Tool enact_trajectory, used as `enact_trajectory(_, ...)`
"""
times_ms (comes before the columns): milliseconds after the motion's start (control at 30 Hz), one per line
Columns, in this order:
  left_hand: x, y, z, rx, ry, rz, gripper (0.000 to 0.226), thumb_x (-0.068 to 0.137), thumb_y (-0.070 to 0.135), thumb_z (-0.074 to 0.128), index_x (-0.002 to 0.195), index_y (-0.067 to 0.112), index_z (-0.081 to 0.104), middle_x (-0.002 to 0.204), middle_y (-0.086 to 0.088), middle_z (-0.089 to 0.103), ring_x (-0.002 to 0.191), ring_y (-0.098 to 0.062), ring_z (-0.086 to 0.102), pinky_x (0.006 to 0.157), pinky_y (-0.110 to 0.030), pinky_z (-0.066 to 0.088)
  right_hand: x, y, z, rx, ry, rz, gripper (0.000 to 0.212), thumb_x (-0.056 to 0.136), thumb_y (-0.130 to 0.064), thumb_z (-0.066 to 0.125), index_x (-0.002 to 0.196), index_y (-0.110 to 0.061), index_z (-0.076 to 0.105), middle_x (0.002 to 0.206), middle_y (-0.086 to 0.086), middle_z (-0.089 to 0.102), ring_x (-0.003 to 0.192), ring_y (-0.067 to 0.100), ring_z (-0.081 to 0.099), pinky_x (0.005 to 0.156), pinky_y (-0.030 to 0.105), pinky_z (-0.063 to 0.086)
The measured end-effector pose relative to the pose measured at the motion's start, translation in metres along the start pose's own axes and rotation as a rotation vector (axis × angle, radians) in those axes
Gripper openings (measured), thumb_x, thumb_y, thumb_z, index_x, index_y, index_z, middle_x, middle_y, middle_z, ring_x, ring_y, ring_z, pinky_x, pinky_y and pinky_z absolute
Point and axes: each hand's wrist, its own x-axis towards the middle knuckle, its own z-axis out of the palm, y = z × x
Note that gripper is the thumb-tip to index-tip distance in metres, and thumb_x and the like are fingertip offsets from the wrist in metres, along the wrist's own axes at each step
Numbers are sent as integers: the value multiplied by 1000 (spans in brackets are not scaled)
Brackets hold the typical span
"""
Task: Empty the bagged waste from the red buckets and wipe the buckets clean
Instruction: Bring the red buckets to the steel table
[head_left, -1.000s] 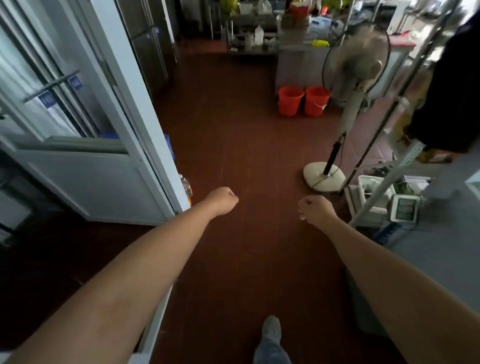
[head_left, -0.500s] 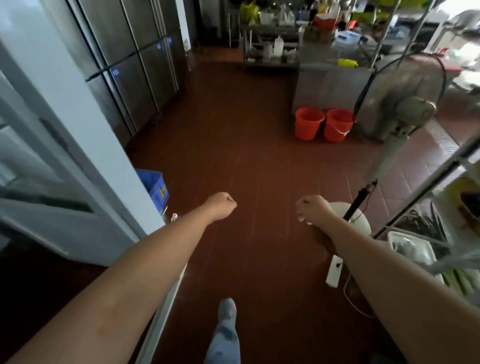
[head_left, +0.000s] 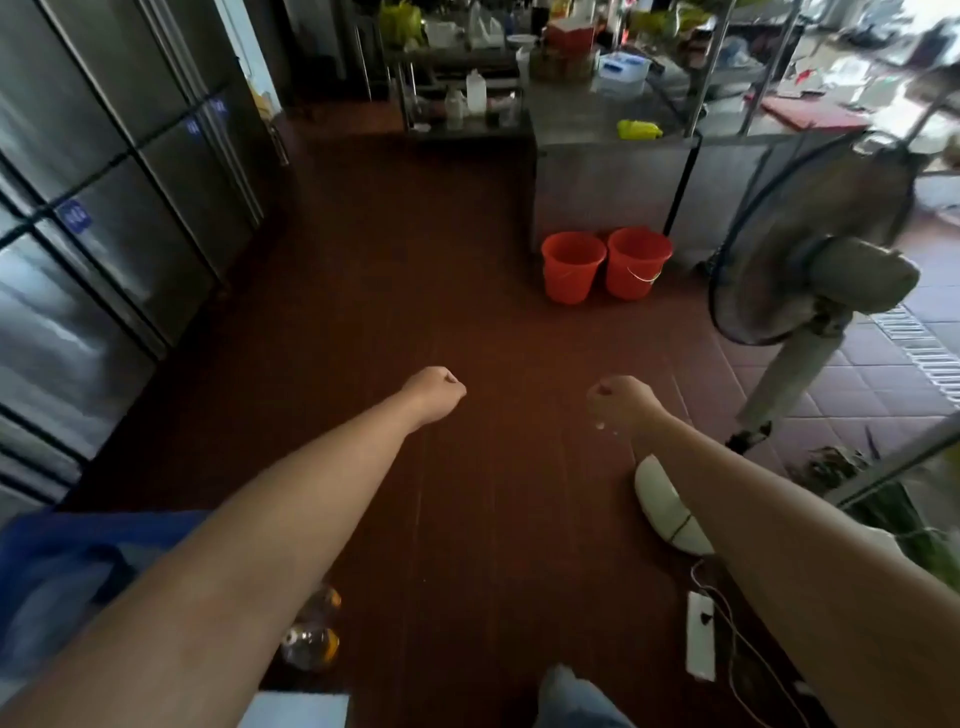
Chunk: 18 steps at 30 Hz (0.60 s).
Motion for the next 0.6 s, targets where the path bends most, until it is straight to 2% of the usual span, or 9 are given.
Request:
enact_trajectory(133, 105, 43, -21, -4, -44, 16, 14, 95, 34, 53, 99, 27, 64, 109, 3, 66, 103, -19, 63, 98, -44, 52, 118, -19, -23, -18, -11, 8, 22, 93, -7, 50, 93, -2, 72, 93, 15, 75, 87, 35, 71, 80, 45, 61)
enact_trajectory(300, 236, 86, -41, -4, -63, -36, 15, 96, 33, 52, 100, 26, 64, 109, 1, 66, 101, -19, 64, 97, -44, 54, 275, -37, -49, 150, 26, 78, 8, 94, -17, 60, 90, -17, 67, 80, 3, 70, 68, 17, 65, 64, 32, 57)
enact_trajectory(600, 446, 159, -112, -30, -47, -75, 17, 95, 34, 53, 99, 24, 66, 105, 1, 68, 99, -20, 65, 96, -45, 54, 500, -105, -107, 108, -52, 102, 9, 95, -17, 57, 92, -18, 65, 80, 3, 68, 63, 13, 62, 51, 23, 51)
